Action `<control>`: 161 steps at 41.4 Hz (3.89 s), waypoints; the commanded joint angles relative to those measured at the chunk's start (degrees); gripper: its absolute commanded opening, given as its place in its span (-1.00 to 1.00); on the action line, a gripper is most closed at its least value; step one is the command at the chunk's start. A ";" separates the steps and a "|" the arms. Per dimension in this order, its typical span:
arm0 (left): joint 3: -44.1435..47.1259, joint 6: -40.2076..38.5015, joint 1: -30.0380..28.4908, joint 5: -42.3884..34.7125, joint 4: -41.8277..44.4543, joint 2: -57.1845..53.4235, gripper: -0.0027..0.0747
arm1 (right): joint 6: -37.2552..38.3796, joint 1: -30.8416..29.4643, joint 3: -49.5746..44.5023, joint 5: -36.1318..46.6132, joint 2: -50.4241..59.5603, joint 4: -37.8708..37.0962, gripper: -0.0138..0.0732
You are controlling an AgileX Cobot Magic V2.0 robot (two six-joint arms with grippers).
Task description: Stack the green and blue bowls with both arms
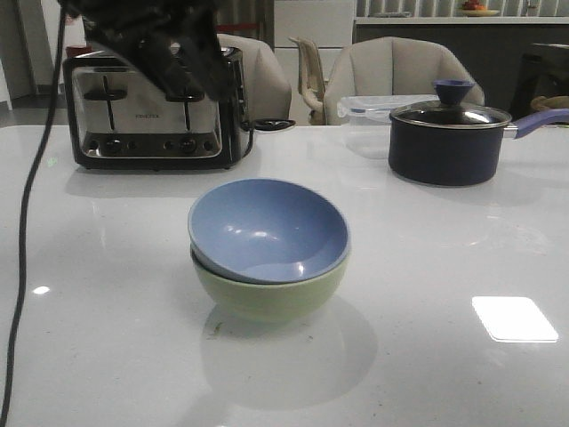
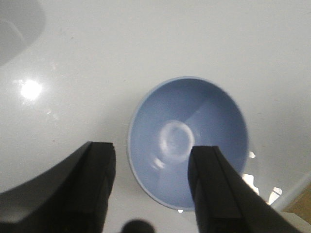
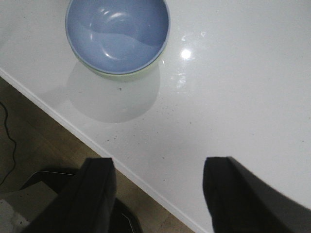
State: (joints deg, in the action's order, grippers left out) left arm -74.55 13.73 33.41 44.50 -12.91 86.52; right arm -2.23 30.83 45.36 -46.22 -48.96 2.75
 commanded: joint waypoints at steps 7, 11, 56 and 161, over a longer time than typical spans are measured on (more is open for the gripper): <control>6.93 0.02 9.19 -2.51 0.89 -14.99 0.15 | -0.21 -0.11 1.59 3.06 0.28 -0.58 0.46; 9.67 0.02 12.01 -0.42 1.64 -18.69 0.15 | -0.21 -0.11 1.59 3.06 0.28 -0.58 0.46; 23.32 -15.14 13.02 -2.16 15.13 -39.59 0.10 | -0.21 -0.11 1.59 3.06 0.04 -0.63 0.25; 75.13 -6.60 -28.77 -51.02 9.56 -87.91 -0.67 | -0.21 -0.11 1.59 3.05 0.04 -0.63 -0.60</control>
State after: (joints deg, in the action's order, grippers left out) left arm 0.28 7.06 5.19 -1.48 -2.83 -0.32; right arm -2.23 30.83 45.36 -46.22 -49.06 2.72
